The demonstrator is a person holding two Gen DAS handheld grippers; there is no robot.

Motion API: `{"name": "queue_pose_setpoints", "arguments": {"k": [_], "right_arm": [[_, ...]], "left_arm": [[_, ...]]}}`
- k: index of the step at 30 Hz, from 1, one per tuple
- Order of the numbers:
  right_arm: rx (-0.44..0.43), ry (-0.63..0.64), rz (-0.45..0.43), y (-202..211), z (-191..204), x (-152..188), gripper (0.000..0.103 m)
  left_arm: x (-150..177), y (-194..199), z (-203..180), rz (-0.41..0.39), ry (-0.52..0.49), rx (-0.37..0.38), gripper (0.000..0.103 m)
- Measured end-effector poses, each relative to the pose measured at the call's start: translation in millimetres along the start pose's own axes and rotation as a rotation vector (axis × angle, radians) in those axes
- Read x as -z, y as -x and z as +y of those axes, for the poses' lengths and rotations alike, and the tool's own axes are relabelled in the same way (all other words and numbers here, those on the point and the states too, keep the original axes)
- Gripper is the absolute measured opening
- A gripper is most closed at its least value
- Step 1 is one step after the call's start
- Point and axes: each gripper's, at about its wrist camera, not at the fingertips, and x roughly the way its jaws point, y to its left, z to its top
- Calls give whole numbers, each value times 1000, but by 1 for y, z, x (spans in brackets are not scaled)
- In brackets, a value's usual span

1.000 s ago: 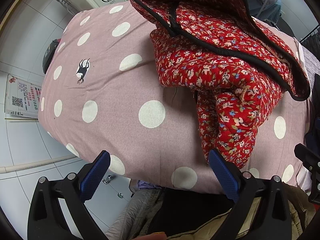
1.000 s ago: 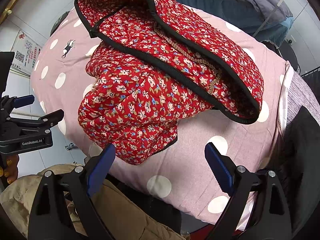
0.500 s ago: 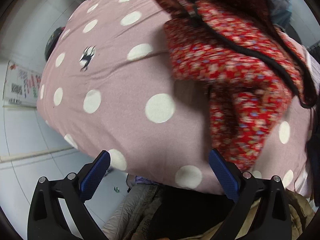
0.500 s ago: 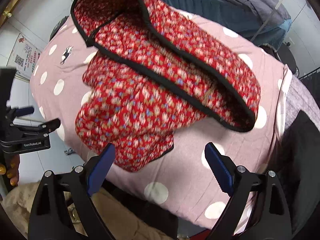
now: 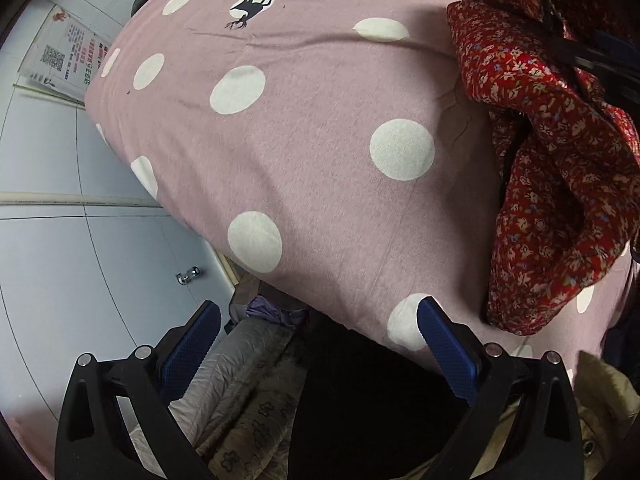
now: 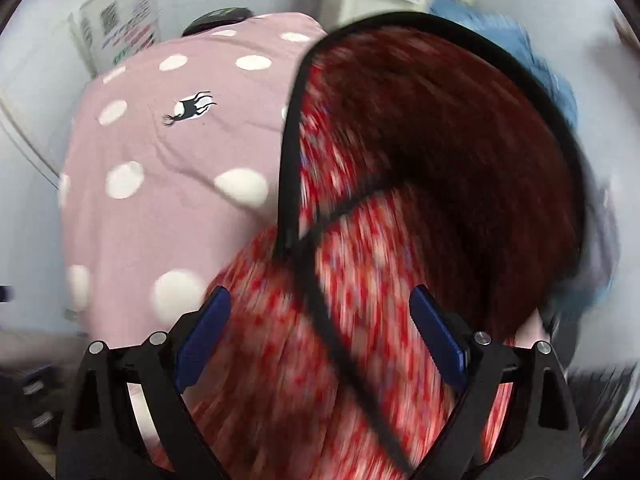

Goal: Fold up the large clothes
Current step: 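Grasp the jacket edge with the right gripper and lift it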

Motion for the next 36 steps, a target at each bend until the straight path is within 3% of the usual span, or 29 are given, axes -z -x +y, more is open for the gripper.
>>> {"name": "queue_pose_setpoints", "arguments": {"k": [2, 3, 6, 9, 11, 13, 15, 17, 18, 19, 20, 21, 22, 24, 26, 28, 31, 32, 34, 36], "right_arm": [[70, 66, 29, -24, 2, -6, 79], [92, 59, 35, -29, -5, -9, 54], [55, -113, -27, -15, -60, -6, 17], [121, -306, -88, 8, -142, 15, 16], [213, -500, -114, 30, -215, 48, 14], [268, -639, -107, 44, -265, 82, 14], [250, -812, -56, 50, -312, 135, 14], [314, -941, 46, 47, -335, 194, 15], [354, -986, 136, 41, -341, 224, 23], [325, -1060, 210, 37, -346, 258, 37], [280, -1142, 224, 39, -347, 286, 45], [239, -1227, 204, 47, -343, 310, 64], [215, -1285, 174, 57, -336, 326, 75], [195, -1274, 123, 78, -314, 339, 76], [135, -1153, 90, 90, -282, 317, 78], [10, -1051, 36, 100, -245, 279, 87], [-201, -911, 20, 96, -196, 224, 89], [-287, -830, 32, 90, -169, 195, 89], [-369, -737, 92, 80, -121, 157, 90], [-400, -689, 177, 73, -78, 150, 90]], "left_arm": [[2, 5, 0, -23, -4, 17, 97], [2, 9, 0, -38, -8, 27, 97], [-1, 22, -6, -76, -23, 54, 97], [-11, 36, -22, -137, -69, 116, 97], [-18, 47, -42, -180, -131, 163, 97], [-23, 58, -68, -219, -225, 204, 97], [-24, 66, -95, -249, -326, 231, 97], [-21, 71, -122, -271, -432, 244, 97], [-19, 71, -132, -272, -473, 246, 97], [-18, 71, -142, -271, -510, 237, 97], [-16, 70, -148, -269, -530, 223, 97], [-15, 69, -152, -267, -545, 211, 97], [-15, 67, -155, -262, -552, 206, 97], [-21, 63, -156, -248, -533, 209, 97], [-25, 59, -153, -242, -493, 212, 97], [-33, 55, -143, -243, -448, 216, 97], [-47, 50, -127, -240, -376, 191, 97], [-50, 48, -120, -241, -352, 185, 97], [-55, 50, -101, -251, -298, 183, 97], [-54, 51, -81, -258, -244, 181, 97]]}}
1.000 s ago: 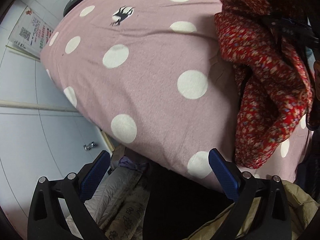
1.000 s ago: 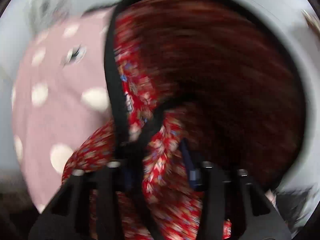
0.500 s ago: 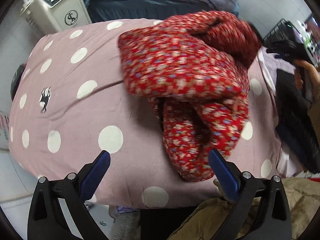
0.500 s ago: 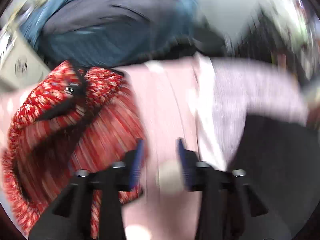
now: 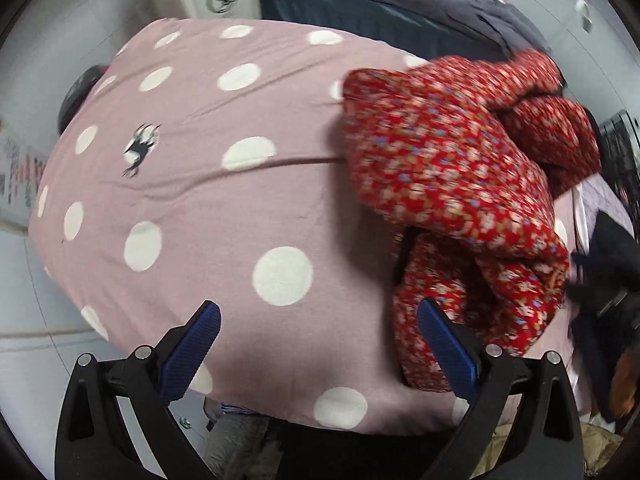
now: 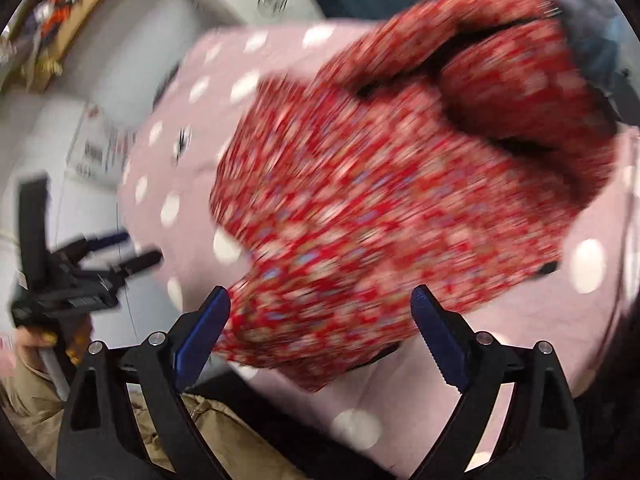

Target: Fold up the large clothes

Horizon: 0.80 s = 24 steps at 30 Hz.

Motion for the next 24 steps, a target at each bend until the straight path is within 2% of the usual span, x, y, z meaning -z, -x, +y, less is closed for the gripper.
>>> {"name": "queue_pose_setpoints", "arguments": {"k": [3, 5, 6, 7, 8, 9, 10, 11, 12, 13, 16, 17, 19, 21, 24], "right_arm": [[-2, -25, 116, -53, 21, 3, 90], [35, -64, 119, -67, 19, 0, 70], [29, -92, 111, -66, 15, -2, 52], [7, -128, 101, -63, 8, -7, 37], [-47, -196, 79, -52, -8, -14, 33], [-113, -272, 48, -41, -25, -19, 18], [-215, -382, -26, -17, -50, -26, 16], [-268, -437, -80, 1, -67, -29, 16], [-282, -471, -146, 20, -80, -33, 15], [-259, -481, -255, 53, -94, -37, 15], [-154, -445, -411, 106, -108, -42, 15], [-124, -467, -454, 122, -117, -41, 15], [-126, -571, -548, 148, -147, -32, 15], [-121, -659, -609, 168, -175, -16, 15], [-85, -771, -600, 166, -204, 12, 15]], "left_arm": [[16, -1, 27, 3, 81, -25, 97], [30, -3, 43, 11, 132, -32, 97], [36, -5, 49, 14, 155, -31, 97], [42, -8, 55, 20, 179, -27, 97], [48, -10, 60, 25, 200, -17, 97], [51, -12, 62, 27, 213, -8, 97], [54, -14, 64, 23, 225, 7, 97], [55, -15, 65, 16, 230, 23, 97], [53, -16, 62, 2, 226, 45, 97], [50, -16, 60, -11, 215, 62, 97], [35, -14, 35, -63, 115, 112, 97], [30, -13, 23, -74, 68, 119, 97], [18, -11, -5, -95, -36, 140, 97], [8, -10, -32, -115, -118, 171, 97], [-5, -14, -74, -109, -223, 198, 97]]}}
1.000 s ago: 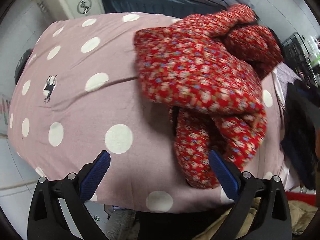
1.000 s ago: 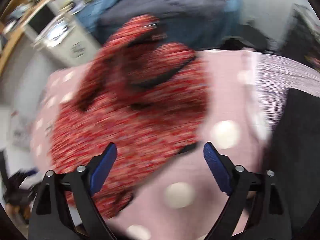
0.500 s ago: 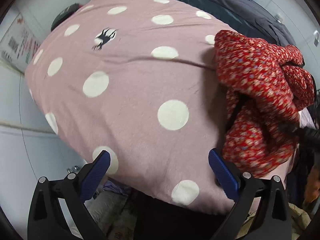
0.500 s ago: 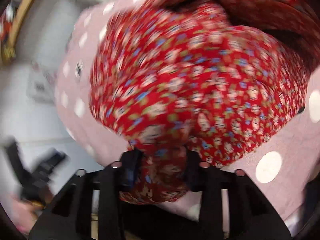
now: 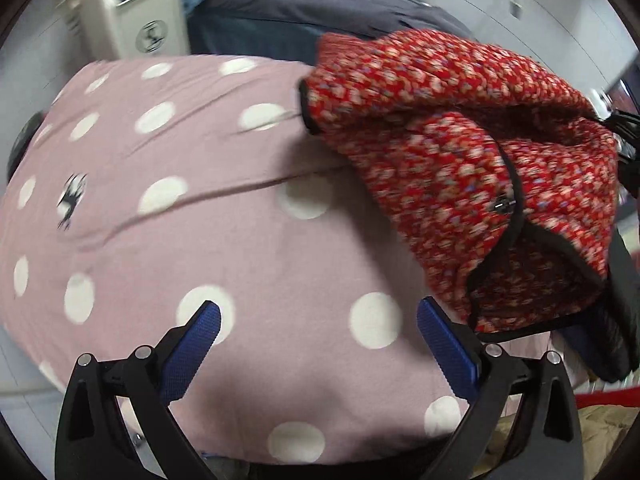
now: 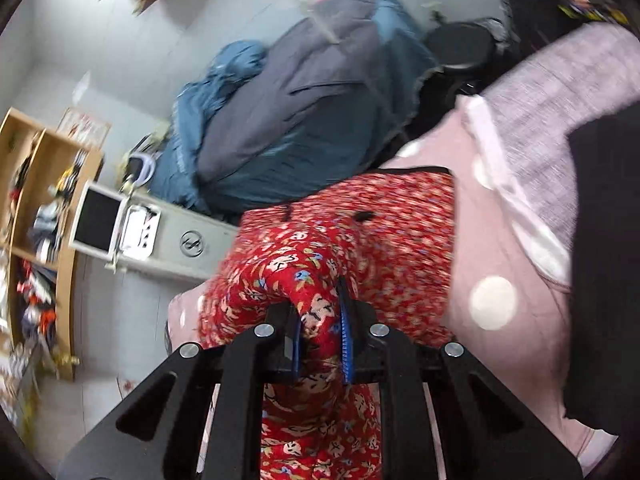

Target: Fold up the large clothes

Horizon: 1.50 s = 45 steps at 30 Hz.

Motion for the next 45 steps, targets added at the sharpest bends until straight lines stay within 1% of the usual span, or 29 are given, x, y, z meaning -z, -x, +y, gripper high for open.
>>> {"name": "queue_pose_setpoints", "arguments": {"k": [3, 5, 8, 10, 12, 14, 15, 16, 18, 20, 23, 24, 25, 26, 28, 30, 31, 32, 33, 34, 35, 36, 37, 38, 39, 40, 41, 42, 45], "right_arm": [[74, 10, 61, -8, -34, 20, 15], [96, -61, 75, 4, -73, 33, 15], [100, -213, 90, 9, -124, 56, 15], [72, -253, 89, 10, -136, 63, 15], [34, -215, 101, 17, -129, 66, 15], [-22, -175, 129, 13, -115, 69, 15], [-79, -175, 168, 6, -109, 73, 15], [-156, -196, 231, -4, -104, 79, 15], [-266, -217, 338, -19, -90, 95, 15], [-311, -145, 431, -30, -64, 107, 16], [-336, -74, 485, -40, -33, 116, 20], [-325, -61, 489, -44, -25, 114, 23], [-315, -49, 489, -44, -19, 113, 30], [-310, -25, 488, -46, -10, 108, 35], [-336, 15, 498, -44, 5, 104, 62], [-344, 72, 491, -35, 18, 102, 66], [-333, 94, 473, -31, 20, 100, 66], [-318, 108, 443, -25, 20, 98, 66], [-309, 99, 412, -19, 14, 95, 66], [-306, 84, 391, -13, 8, 93, 66], [-302, 60, 363, -6, -2, 91, 66], [-295, 41, 337, 0, -9, 91, 67], [-284, 25, 313, 7, -18, 91, 67], [-265, 5, 284, 16, -31, 93, 68], [-248, -15, 261, 23, -43, 95, 70], [-228, -49, 235, 31, -59, 99, 70], [-215, -74, 219, 37, -71, 102, 70], [-202, -99, 204, 42, -82, 105, 70], [-132, -153, 162, 57, -111, 122, 70]], "left_arm": [[-12, -8, -26, -7, -103, -14, 97], [-18, -16, -37, -3, -151, -28, 97], [-24, -36, -37, 57, -133, 5, 97], [-27, -45, -37, 91, -117, 42, 97], [-31, -45, -42, 92, -130, 85, 97], [-34, -42, -55, 88, -177, 113, 97], [-35, -39, -64, 89, -205, 134, 97], [-36, -35, -73, 92, -237, 170, 97], [-37, -21, -90, 76, -300, 219, 97], [-33, -2, -107, 34, -362, 242, 97], [-23, 19, -127, -14, -430, 317, 97], [-22, 22, -134, -16, -439, 350, 97], [-21, 23, -142, -10, -448, 360, 97], [-21, 19, -151, -2, -464, 342, 97], [-19, 8, -176, -7, -500, 257, 97], [-25, -12, -181, 5, -472, 219, 95], [-28, -18, -182, 36, -440, 230, 93], [-33, -31, -184, 90, -389, 268, 89], [-36, -39, -187, 131, -356, 299, 80], [-36, -50, -193, 199, -325, 319, 72], [-36, -57, -201, 248, -324, 310, 69], [-33, -61, -213, 281, -350, 298, 61], [-30, -61, -224, 282, -391, 290, 53], [-26, -60, -237, 272, -443, 274, 51], [-21, -58, -249, 256, -502, 239, 39], [-16, -60, -262, 235, -567, 171, 25], [-12, -67, -271, 235, -607, 112, 22], [-11, -77, -275, 239, -624, 77, 18], [-22, -90, -277, 249, -611, 61, 14]]}}
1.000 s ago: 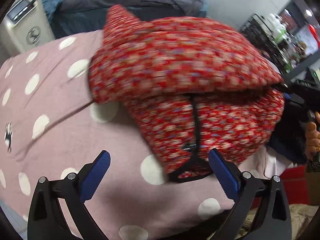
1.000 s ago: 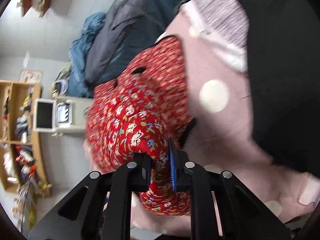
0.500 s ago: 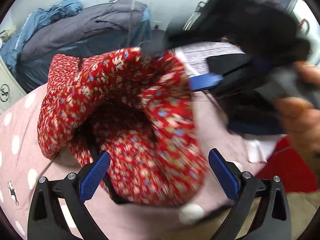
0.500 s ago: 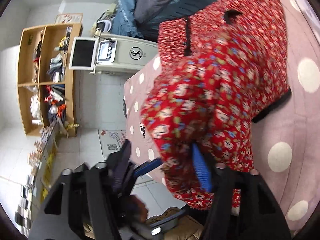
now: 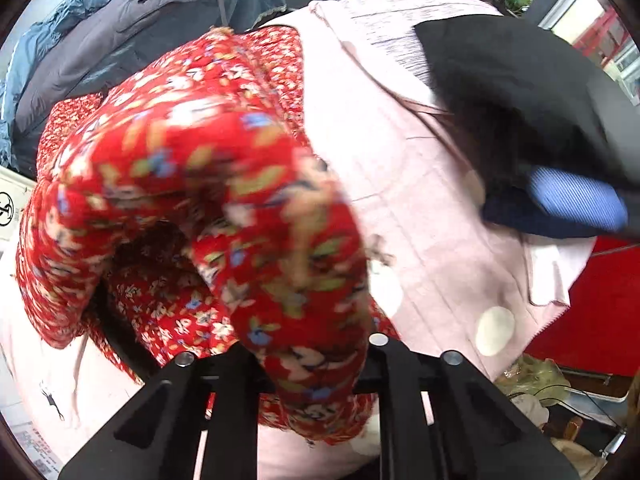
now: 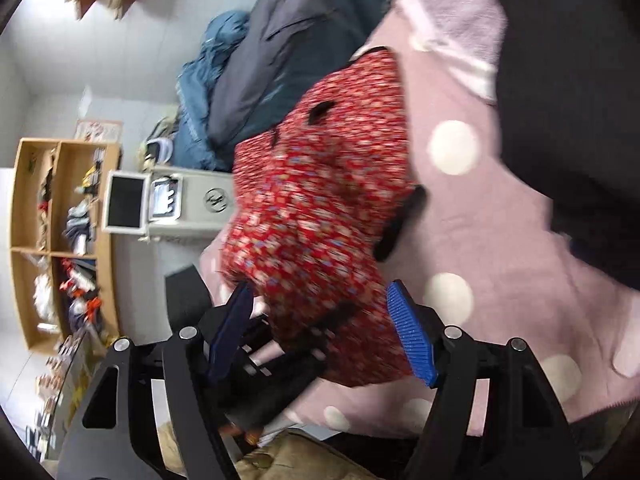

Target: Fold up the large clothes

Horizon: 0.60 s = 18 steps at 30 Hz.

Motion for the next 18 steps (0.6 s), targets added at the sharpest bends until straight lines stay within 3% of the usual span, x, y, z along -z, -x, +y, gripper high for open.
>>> {"name": "queue_pose_setpoints", "arguments": {"k": [2, 4, 7, 9, 10, 13, 14, 15, 17, 18], "right_arm": [[37, -15, -27, 9, -14, 11, 70], [63, -7, -38, 11, -21, 21, 70], [166, 81, -17, -5, -21, 36, 70], [205, 146, 17, -26, -12, 45, 72], [205, 190, 36, -41, -2, 50, 78], [196, 368, 64, -78, 33, 64, 80], [199, 482, 78, -97, 53, 73, 81], [208, 623, 93, -118, 76, 83, 84], [187, 767, 119, -146, 104, 96, 85], [135, 782, 145, -162, 116, 97, 85]], "left_arm": [[-13, 19, 31, -42, 89, 68, 13], [-28, 65, 68, -131, 185, 120, 12], [-46, 140, 132, -304, 271, 41, 12], [-50, 169, 183, -356, 374, 34, 12], [-48, 181, 212, -386, 449, 33, 12], [-37, 190, 271, -418, 562, -43, 12], [-33, 189, 284, -408, 598, -53, 12], [-26, 189, 297, -396, 634, -48, 12], [-18, 188, 313, -378, 687, -33, 12], [-12, 185, 317, -369, 697, -42, 12]]}}
